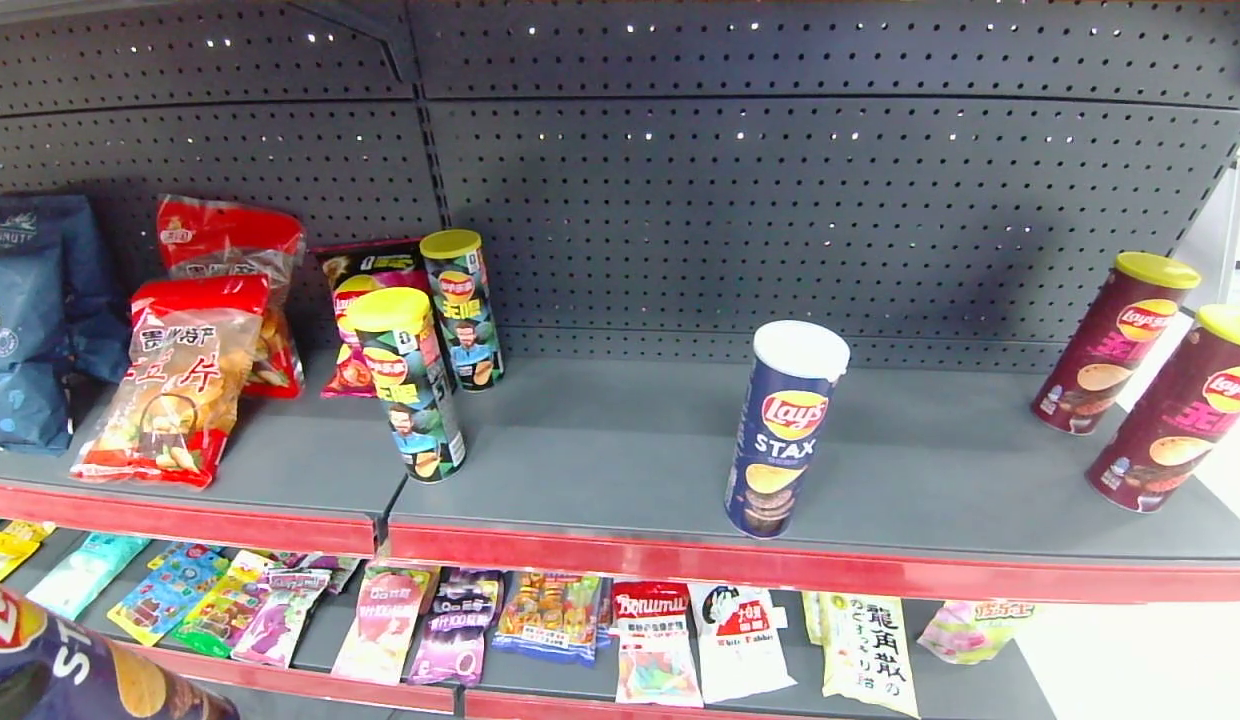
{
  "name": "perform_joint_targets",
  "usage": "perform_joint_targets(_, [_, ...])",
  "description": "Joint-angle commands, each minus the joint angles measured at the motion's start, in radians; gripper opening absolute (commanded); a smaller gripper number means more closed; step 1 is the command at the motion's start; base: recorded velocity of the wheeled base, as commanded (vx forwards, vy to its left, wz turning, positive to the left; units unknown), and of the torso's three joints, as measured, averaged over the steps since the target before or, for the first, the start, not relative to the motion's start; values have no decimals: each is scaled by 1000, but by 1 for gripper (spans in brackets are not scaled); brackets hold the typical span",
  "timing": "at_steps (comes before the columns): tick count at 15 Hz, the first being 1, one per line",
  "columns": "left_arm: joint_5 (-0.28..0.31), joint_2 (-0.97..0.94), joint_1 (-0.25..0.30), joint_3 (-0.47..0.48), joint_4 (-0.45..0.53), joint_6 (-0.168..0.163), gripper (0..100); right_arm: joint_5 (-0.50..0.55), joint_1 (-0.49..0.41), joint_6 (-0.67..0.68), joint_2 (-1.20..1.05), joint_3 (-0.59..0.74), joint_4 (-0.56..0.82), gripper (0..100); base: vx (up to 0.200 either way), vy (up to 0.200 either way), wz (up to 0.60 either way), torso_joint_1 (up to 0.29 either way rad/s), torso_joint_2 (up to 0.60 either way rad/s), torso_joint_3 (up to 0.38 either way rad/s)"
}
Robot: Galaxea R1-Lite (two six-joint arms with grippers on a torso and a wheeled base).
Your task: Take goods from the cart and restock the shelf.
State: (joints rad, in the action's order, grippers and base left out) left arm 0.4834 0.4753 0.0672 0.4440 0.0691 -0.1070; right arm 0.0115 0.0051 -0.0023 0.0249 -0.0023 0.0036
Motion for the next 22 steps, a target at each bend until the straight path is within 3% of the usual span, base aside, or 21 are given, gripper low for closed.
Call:
perform_joint_targets(1, [0, -1, 0, -1, 0, 0, 0, -8, -2, -7, -23, 1, -1, 100, 0, 0, 0, 0, 0, 0])
perform_joint_targets(8, [53, -17, 0, -13, 3, -2, 0, -8, -2, -4, -25, 1, -1, 100, 0, 0, 0, 0, 0, 0])
perform_joint_targets(18, [44, 16, 2, -16, 1, -2, 0, -8, -2, -5, -25, 1, -1, 100, 0, 0, 0, 0, 0, 0])
perform_joint_targets(22, [43, 16, 2, -16, 3, 0, 0, -10, -4, -5, -25, 1, -1, 100, 0, 0, -600, 2, 1, 1])
